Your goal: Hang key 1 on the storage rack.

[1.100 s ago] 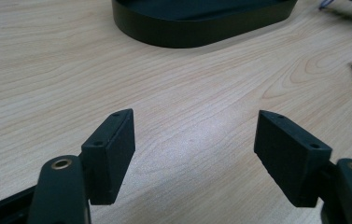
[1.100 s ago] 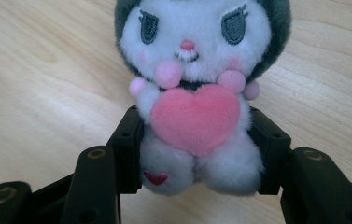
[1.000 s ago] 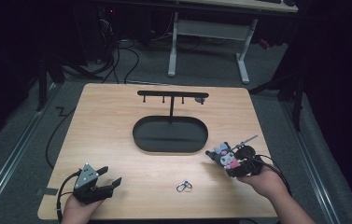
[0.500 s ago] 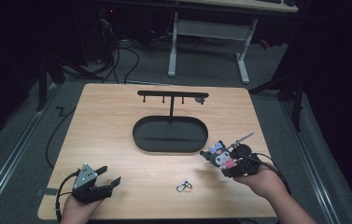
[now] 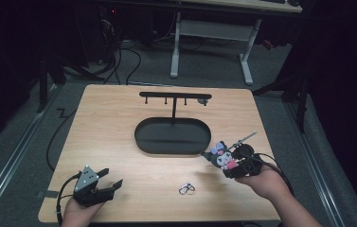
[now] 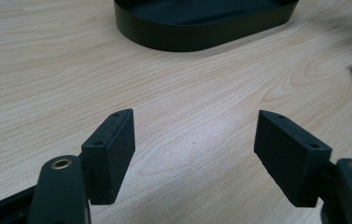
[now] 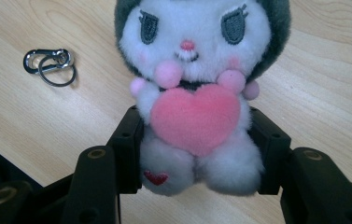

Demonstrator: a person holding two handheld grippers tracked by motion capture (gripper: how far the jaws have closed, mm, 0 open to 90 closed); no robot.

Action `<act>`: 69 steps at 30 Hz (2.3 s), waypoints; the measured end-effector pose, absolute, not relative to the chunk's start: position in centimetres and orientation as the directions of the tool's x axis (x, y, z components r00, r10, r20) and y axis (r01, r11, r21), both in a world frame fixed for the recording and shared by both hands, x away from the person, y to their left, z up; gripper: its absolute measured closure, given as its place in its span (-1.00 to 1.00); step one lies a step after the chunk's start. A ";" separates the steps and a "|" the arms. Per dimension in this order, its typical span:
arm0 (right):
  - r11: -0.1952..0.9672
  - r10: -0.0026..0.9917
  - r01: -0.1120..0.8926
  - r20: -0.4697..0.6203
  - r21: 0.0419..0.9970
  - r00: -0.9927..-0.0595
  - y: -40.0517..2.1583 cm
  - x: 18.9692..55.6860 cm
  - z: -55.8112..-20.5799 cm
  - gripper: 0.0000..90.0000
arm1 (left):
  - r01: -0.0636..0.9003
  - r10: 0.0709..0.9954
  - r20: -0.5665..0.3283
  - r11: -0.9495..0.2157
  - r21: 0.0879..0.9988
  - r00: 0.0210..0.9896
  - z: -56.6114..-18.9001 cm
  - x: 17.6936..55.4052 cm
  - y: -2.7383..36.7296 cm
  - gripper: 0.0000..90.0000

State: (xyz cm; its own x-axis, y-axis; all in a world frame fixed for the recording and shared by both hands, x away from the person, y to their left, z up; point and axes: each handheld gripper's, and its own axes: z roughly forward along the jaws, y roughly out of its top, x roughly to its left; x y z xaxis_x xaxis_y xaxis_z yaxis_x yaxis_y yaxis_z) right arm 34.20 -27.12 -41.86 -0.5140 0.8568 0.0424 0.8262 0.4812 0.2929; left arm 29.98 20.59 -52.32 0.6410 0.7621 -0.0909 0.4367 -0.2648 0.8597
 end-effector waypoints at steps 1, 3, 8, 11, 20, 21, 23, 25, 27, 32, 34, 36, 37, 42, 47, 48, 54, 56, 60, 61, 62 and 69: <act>0.481 0.857 0.826 0.042 0.293 -0.514 -27.1 34.2 -41.9 0.08 | 0.437 0.762 -0.091 -0.265 0.860 0.641 -52.3 30.0 20.6 -0.34; 0.476 0.858 0.828 0.048 0.297 -0.511 -27.2 34.3 -41.4 0.08 | 0.437 0.762 -0.091 -0.266 0.859 0.642 -52.3 30.0 20.6 -0.34; 0.462 0.865 0.834 0.055 0.301 -0.499 -27.2 34.5 -40.7 0.08 | 0.436 0.761 -0.089 -0.267 0.860 0.643 -52.3 30.0 20.6 -0.34; 0.471 0.861 0.829 0.047 0.301 -0.507 -27.3 34.7 -40.4 0.08 | 0.435 0.760 -0.090 -0.267 0.860 0.644 -52.3 30.0 20.6 -0.34; 0.469 0.862 0.828 0.044 0.308 -0.505 -27.0 35.6 -38.7 0.08 | 0.434 0.760 -0.090 -0.266 0.861 0.644 -52.3 30.0 20.6 -0.34; 0.471 0.862 0.827 0.041 0.308 -0.506 -26.8 35.9 -38.1 0.08 | 0.434 0.759 -0.091 -0.266 0.861 0.645 -52.3 30.0 20.6 -0.34; 0.470 0.862 0.826 0.042 0.312 -0.506 -26.6 36.1 -37.7 0.08 | 0.434 0.758 -0.090 -0.267 0.860 0.646 -52.3 30.0 20.6 -0.34; 0.468 0.862 0.824 0.042 0.319 -0.506 -26.5 36.2 -37.6 0.08 | 0.434 0.758 -0.090 -0.267 0.860 0.646 -52.3 30.0 20.6 -0.34; 0.466 0.862 0.825 0.048 0.320 -0.505 -26.2 36.6 -37.1 0.09 | 0.433 0.758 -0.089 -0.268 0.861 0.646 -52.3 30.0 20.6 -0.34; 0.463 0.863 0.827 0.049 0.317 -0.502 -25.9 37.2 -36.6 0.09 | 0.432 0.758 -0.088 -0.268 0.861 0.646 -52.3 30.0 20.6 -0.34; 0.468 0.861 0.826 0.049 0.315 -0.507 -25.8 37.5 -36.3 0.09 | 0.432 0.758 -0.088 -0.268 0.861 0.646 -52.3 30.0 20.7 -0.34; 0.464 0.862 0.828 0.055 0.315 -0.504 -25.8 37.7 -36.1 0.09 | 0.432 0.758 -0.088 -0.269 0.861 0.647 -52.3 30.0 20.7 -0.34; 0.464 0.862 0.828 0.055 0.315 -0.504 -25.8 37.7 -36.1 0.09 | 0.432 0.758 -0.088 -0.269 0.861 0.647 -52.3 30.0 20.7 -0.34; 0.452 0.868 0.834 0.061 0.315 -0.494 -25.8 38.5 -35.4 0.10 | 0.430 0.758 -0.086 -0.270 0.861 0.647 -52.3 30.0 20.6 -0.34; 0.451 0.868 0.834 0.061 0.316 -0.492 -25.7 39.2 -34.5 0.10 | 0.431 0.757 -0.086 -0.272 0.861 0.648 -52.3 30.0 20.7 -0.33; 0.452 0.867 0.834 0.062 0.315 -0.494 -25.6 39.3 -34.4 0.10 | 0.430 0.757 -0.085 -0.271 0.861 0.648 -52.3 30.0 20.7 -0.33; 0.447 0.869 0.838 0.072 0.312 -0.490 -25.4 40.1 -33.5 0.10 | 0.430 0.753 -0.084 -0.276 0.860 0.652 -52.3 30.0 20.6 -0.33; 0.443 0.869 0.838 0.079 0.318 -0.489 -25.2 40.3 -33.1 0.10 | 0.430 0.753 -0.085 -0.277 0.859 0.653 -52.3 30.0 20.6 -0.33; 0.437 0.871 0.836 0.078 0.331 -0.486 -25.1 40.9 -32.3 0.10 | 0.431 0.751 -0.085 -0.278 0.859 0.655 -52.4 29.9 20.6 -0.33; 0.437 0.871 0.836 0.078 0.331 -0.486 -25.1 40.9 -32.3 0.10 | 0.431 0.751 -0.085 -0.278 0.859 0.655 -52.4 29.9 20.6 -0.33; 0.432 0.873 0.840 0.083 0.328 -0.481 -25.0 41.1 -32.0 0.10 | 0.431 0.751 -0.086 -0.278 0.858 0.655 -52.4 29.9 20.6 -0.33; 0.425 0.874 0.842 0.090 0.333 -0.477 -24.6 41.8 -31.2 0.10 | 0.433 0.748 -0.087 -0.281 0.856 0.658 -52.4 30.0 20.6 -0.33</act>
